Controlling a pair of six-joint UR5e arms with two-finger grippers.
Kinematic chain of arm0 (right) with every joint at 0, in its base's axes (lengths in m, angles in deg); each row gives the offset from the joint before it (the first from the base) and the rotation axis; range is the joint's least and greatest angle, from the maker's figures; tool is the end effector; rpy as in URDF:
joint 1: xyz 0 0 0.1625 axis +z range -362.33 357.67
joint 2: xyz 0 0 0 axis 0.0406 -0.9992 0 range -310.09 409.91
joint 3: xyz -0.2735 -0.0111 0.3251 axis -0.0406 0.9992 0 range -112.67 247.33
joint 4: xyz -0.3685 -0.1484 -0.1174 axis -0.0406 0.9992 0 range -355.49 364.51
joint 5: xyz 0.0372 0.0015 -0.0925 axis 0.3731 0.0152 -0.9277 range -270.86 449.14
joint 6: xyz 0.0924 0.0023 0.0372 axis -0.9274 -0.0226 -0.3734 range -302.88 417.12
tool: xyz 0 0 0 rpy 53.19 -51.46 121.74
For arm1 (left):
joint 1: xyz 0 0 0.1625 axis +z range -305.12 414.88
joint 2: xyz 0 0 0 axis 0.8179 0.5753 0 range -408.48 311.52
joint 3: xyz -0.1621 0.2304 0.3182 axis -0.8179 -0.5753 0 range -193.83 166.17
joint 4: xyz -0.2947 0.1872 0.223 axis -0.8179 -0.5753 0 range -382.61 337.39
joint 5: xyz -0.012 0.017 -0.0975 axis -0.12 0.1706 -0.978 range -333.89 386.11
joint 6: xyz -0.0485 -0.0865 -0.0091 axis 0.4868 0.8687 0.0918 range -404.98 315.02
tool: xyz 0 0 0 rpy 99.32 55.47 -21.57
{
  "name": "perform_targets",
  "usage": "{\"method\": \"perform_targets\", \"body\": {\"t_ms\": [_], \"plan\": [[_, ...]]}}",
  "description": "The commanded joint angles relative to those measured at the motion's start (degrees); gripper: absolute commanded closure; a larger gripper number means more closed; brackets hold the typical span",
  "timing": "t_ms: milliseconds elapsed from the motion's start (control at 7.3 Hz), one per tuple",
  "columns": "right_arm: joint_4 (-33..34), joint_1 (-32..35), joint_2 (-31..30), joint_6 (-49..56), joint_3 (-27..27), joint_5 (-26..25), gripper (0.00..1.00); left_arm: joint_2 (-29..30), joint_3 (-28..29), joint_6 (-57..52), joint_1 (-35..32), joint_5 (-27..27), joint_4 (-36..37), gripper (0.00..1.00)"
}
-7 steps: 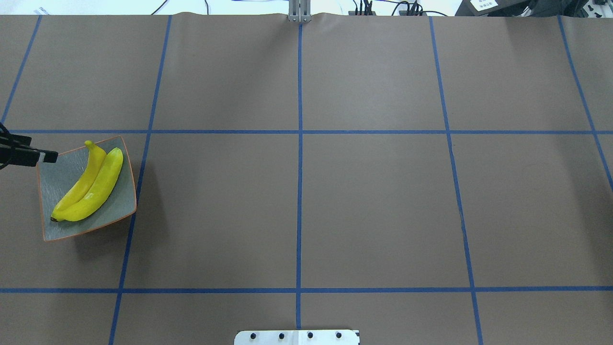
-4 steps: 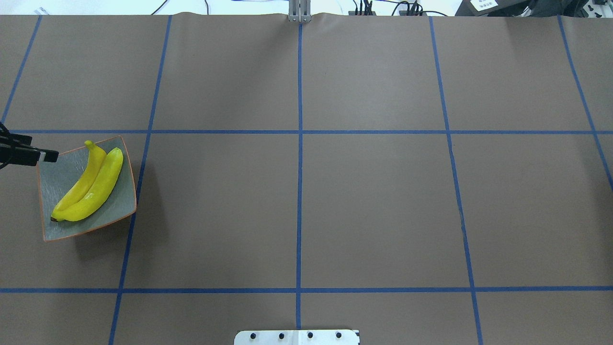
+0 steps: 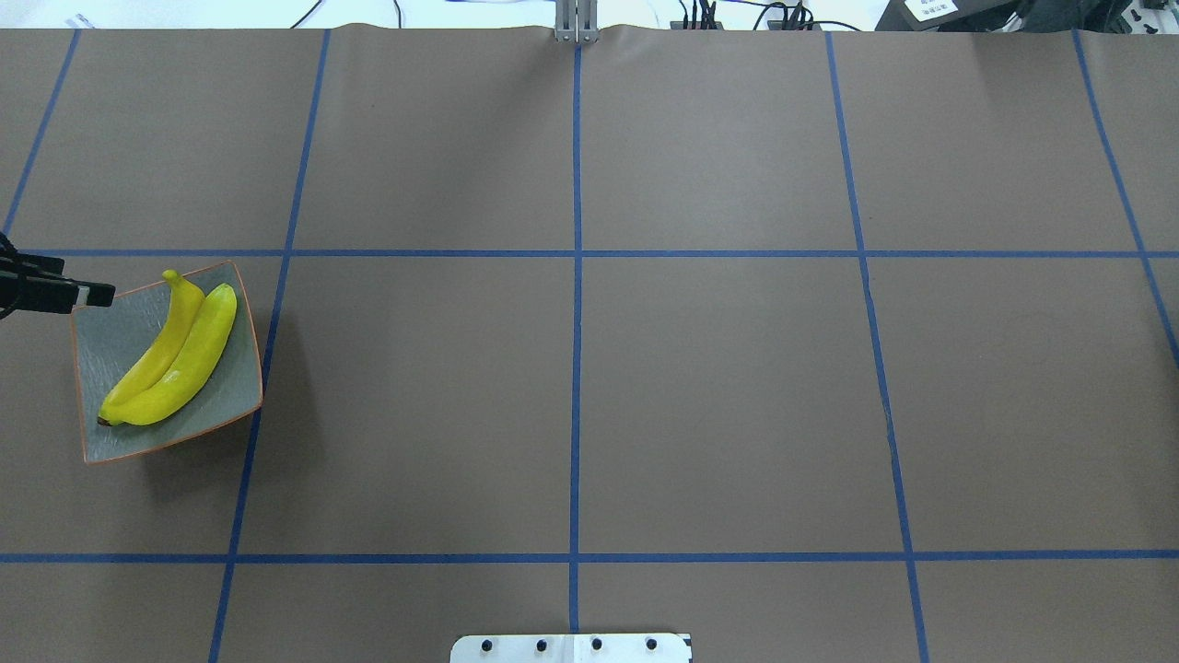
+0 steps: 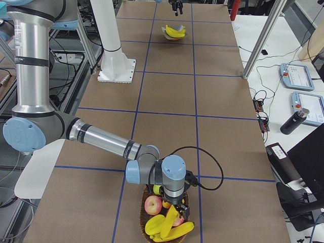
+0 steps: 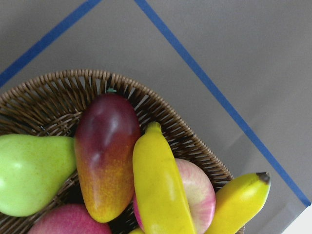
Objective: Transfer all bananas from basket to plate
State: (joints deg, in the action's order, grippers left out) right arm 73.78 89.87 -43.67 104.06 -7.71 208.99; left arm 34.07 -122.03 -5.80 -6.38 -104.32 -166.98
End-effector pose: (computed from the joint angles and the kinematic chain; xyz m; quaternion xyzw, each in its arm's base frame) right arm 0.1009 -0.4447 0.7940 0.1238 -0.2266 -0.3722 0.8915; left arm 0.1517 -0.4197 0.4522 0.2562 0.5237 0.1132 0.8046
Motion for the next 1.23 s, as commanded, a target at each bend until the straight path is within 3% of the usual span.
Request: {"method": "perform_targets", "body": {"t_ms": [0,137,274,411,548,685,822,1096], "plan": [[-0.54,-2.10,0.06,-0.27,1.20,0.11,0.00,-0.10,0.00,0.63,-0.09,0.00,-1.08,0.01],[-0.63,-2.89,0.49,-0.18,1.12,-0.06,0.01,-0.19,-0.08,0.63,-0.09,0.00,-1.17,0.01],[-0.63,-3.08,0.76,-0.18,1.12,-0.06,0.13,-0.45,0.00,0.63,-0.09,0.00,-1.69,0.01],[-0.54,-3.17,0.94,0.17,0.94,-0.15,0.63,-0.80,0.00,0.71,-0.09,0.00,-2.48,0.01],[-0.54,-3.69,1.20,0.35,1.03,-0.41,0.87,-0.98,0.00,0.71,-0.09,0.09,-2.84,0.01],[-0.46,-3.78,1.29,0.26,1.03,-1.19,0.90,-0.98,0.00,0.71,-0.09,0.00,-2.84,0.01],[-0.46,-3.78,1.38,0.26,0.86,-1.20,1.00,-0.98,0.00,0.71,-0.09,0.00,-2.84,0.01],[-0.28,-3.69,2.68,0.17,0.15,-0.41,1.00,-0.98,0.09,1.15,-0.09,0.00,-2.84,0.01]]}}
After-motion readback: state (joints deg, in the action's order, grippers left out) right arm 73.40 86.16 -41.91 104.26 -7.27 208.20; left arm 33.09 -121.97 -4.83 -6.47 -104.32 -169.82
